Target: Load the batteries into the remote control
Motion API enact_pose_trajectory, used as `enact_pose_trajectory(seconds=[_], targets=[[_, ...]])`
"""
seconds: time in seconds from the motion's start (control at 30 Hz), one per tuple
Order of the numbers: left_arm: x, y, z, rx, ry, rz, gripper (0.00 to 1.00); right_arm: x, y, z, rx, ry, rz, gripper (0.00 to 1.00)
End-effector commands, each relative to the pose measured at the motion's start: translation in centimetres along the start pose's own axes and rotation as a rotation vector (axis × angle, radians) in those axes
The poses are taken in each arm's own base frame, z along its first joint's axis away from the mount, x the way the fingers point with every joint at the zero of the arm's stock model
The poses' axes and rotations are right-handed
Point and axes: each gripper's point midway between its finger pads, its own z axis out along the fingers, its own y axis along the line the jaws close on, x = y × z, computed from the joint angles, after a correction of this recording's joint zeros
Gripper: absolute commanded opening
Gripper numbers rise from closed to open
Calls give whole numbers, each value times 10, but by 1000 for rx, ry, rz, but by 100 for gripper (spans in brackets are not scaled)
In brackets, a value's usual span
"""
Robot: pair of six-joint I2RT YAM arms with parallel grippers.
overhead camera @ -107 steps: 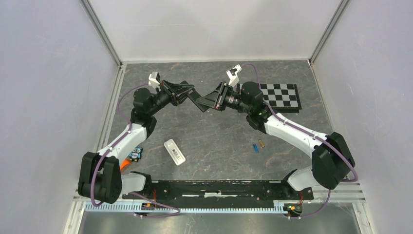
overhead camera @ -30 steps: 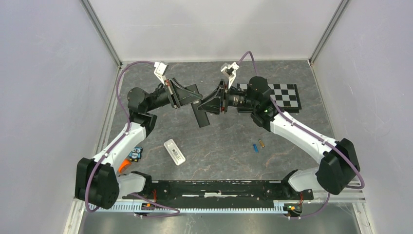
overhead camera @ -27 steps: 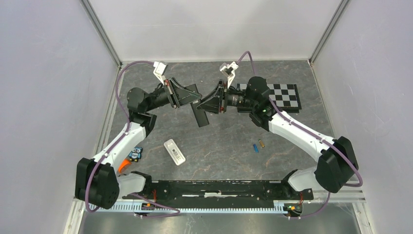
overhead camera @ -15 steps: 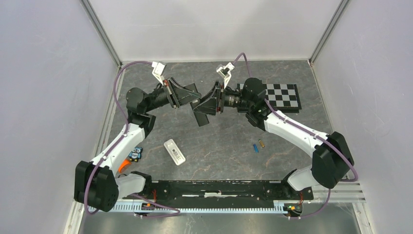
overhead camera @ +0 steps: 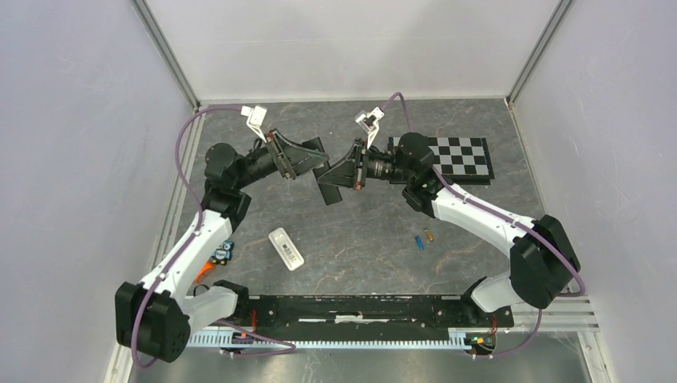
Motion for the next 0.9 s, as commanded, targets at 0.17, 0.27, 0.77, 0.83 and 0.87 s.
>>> enact_pose_trajectory(seconds=[0.17,0.27,0.77,0.83,0.87], targets=[[19,157,-126,-1058,-166,103,100,41,-158,-69,871,112,-170,0],[38,177,-171,-1318,-182,-9,100,60,-199,-114,1160,205,-230,0],[131,204,-234,-1659,154,-209,100,112,-275,-154,1546,521,-317,0],[136,206,-236,-1670,157,-224,100,119,-278,-155,1554,553,-318,3],[138,206,-236,-1672,158,-229,100,123,-279,-154,1550,566,-313,7]])
